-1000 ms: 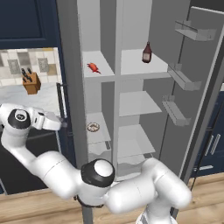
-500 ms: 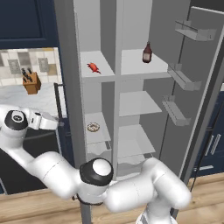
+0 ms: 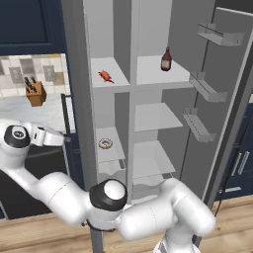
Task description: There's a fish in the fridge that needs to be moved to the freezer for freezing. Pick up the fish from the fridge, place it on any shelf in the freezer, and close the fridge and freezer doors when done.
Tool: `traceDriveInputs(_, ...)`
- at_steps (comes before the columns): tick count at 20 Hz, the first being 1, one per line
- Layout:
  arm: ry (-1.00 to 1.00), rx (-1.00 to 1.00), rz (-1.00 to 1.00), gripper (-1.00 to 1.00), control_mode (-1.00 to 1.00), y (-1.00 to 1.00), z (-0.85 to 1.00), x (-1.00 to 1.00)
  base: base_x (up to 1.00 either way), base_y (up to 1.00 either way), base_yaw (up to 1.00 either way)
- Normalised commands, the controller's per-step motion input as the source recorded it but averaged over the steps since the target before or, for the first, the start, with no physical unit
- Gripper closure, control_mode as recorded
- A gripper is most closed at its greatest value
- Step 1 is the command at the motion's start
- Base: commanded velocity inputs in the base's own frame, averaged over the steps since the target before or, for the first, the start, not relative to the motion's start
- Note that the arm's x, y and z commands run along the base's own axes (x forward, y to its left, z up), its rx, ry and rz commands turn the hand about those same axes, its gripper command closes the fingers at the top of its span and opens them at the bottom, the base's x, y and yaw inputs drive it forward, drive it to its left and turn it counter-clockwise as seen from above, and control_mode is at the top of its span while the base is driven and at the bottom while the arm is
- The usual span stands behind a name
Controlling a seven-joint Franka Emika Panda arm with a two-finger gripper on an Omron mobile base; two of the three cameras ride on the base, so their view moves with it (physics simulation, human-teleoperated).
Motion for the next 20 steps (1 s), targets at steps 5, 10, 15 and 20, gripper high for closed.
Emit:
traceDriveInputs(5,0.0,0.0,0.0,-1.0,-1.0,0.0,0.0,0.45,0.0,0.0,0.0)
traceDriveInputs(10,0.01,0.0,0.0,-1.0,-1.0,0.0,0.0,0.32,0.0,0.0,0.0)
traceDriveInputs(15,0.0,0.0,0.0,-1.0,-1.0,-0.17,0.0,0.05,0.0,0.0,0.0)
traceDriveInputs(20,0.0,0.04,-0.02,-1.0,-1.0,-0.77,0.0,-0.26,0.0,0.0,0.0)
